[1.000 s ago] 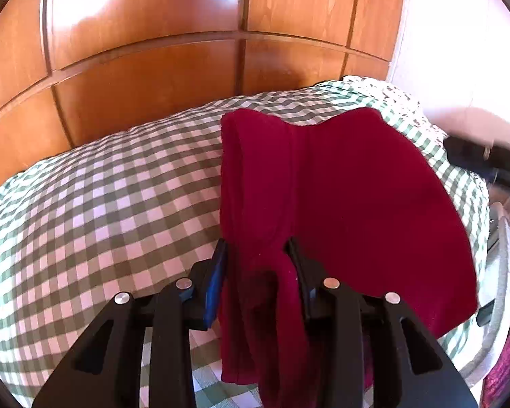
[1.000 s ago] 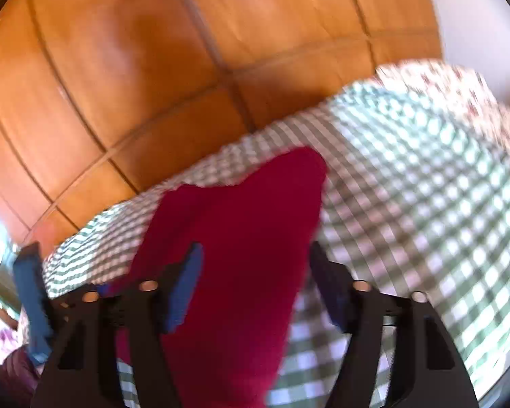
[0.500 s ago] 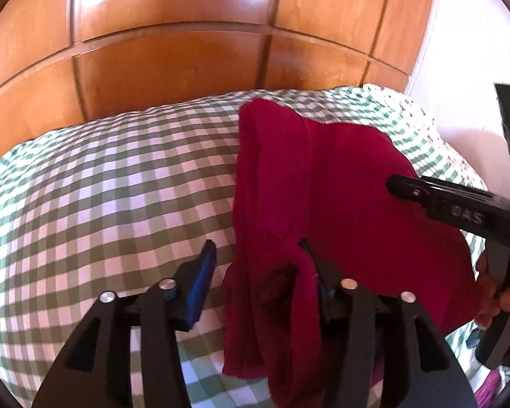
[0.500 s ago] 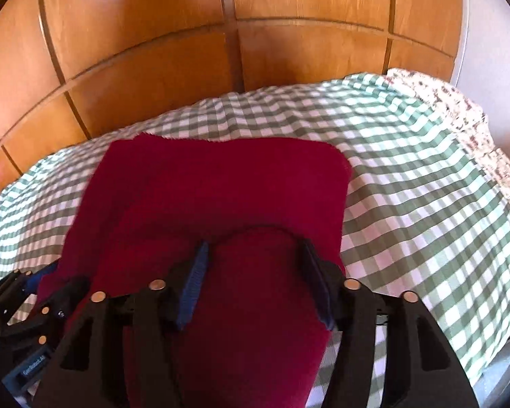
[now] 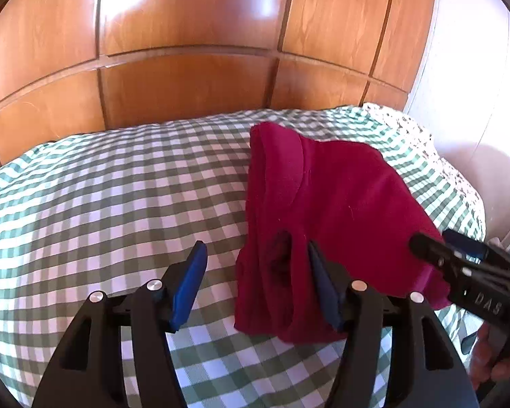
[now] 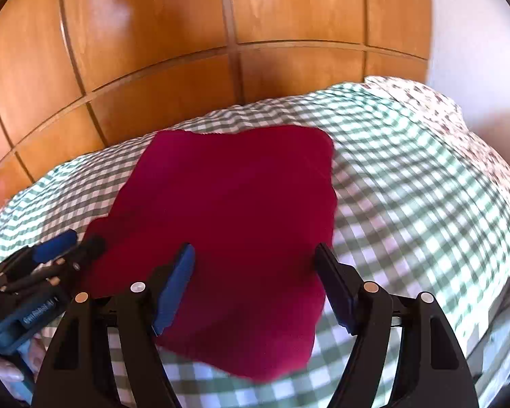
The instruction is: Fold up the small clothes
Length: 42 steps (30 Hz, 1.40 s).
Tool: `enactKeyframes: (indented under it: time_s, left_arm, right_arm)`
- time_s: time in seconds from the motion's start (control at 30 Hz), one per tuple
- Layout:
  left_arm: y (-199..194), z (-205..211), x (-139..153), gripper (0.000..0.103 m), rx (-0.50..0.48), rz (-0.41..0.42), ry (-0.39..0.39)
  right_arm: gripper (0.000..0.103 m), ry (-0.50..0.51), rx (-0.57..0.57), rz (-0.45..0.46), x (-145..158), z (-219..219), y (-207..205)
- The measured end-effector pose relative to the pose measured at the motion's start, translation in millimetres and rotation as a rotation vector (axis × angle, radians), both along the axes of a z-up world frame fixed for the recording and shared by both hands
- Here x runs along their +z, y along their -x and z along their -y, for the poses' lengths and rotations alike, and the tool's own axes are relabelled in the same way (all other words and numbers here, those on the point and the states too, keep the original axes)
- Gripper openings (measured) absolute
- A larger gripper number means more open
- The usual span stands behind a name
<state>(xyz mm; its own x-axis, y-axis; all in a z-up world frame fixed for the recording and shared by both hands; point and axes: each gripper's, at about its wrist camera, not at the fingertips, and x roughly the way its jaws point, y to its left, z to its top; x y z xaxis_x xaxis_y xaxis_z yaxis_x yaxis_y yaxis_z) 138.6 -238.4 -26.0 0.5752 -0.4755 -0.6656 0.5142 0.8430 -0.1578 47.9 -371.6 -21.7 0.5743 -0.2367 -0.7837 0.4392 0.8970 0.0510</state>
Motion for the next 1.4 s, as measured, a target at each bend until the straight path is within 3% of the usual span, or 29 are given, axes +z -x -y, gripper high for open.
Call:
enactKeyframes:
  time_s: [0.23,0.33,0.5,1.07,1.4]
  left_arm:
    - [22.3,-17.7,16.9,0.075,0.067,0.074,-0.019]
    - [34.0,-27.4,24.5,0.084,0.109,0.114,-0.033]
    - [45.4,-40.1,31.1,0.089,0.148,0.128,-0.03]
    - [69.5,-50.9,40.8,0.1,0.198,0.164,-0.041]
    - [70.1,-53.0,41.3,0.1,0.203,0.157,-0.045]
  right_arm:
    - [0.088,0.061,-0.108,0.006,4.3,-17.1,21.0]
    - [0.091,0.089,-0.119,0.011,8.8,-26.9,27.6]
    - [0.097,0.127,-0.137,0.039,19.8,-38.3,37.3]
    - [0.099,0.216,-0.174,0.059,29.3,-62.2,56.1]
    - [0.099,0.218,-0.183,0.062,29.7,-63.3,56.9]
